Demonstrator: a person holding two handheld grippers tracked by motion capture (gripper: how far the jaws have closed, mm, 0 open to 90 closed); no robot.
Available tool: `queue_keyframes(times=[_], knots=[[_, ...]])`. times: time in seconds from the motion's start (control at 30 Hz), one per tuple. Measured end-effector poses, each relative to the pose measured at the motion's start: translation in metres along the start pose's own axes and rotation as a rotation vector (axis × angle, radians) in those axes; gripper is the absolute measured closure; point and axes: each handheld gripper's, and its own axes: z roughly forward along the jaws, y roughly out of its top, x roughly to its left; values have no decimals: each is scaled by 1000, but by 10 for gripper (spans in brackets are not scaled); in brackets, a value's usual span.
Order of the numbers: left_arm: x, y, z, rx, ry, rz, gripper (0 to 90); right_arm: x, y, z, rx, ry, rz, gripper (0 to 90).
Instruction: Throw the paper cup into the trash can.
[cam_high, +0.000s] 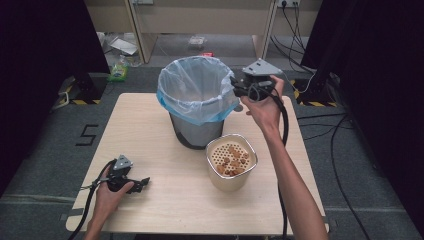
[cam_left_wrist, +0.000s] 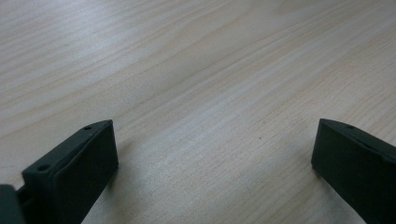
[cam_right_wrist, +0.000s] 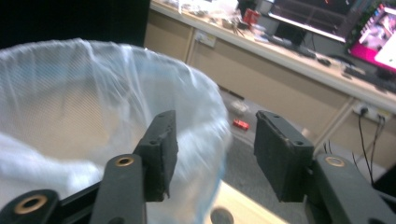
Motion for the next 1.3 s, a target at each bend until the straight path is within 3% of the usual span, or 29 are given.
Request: queue_keyframes(times=[0.3,0.57,0.97,1.3], knots=[[0,0,0,1,0,0,0,-27,-45,-30,76,-23,63,415],[0,0,0,2,0,0,0,-34,-90,-44,133,-32,87,381],[0,0,0,2,1,0,0,-32,-157,-54,219,-38,128,361],[0,0,0,1,1,0,0,-20,-209,-58,311,-16,149,332]])
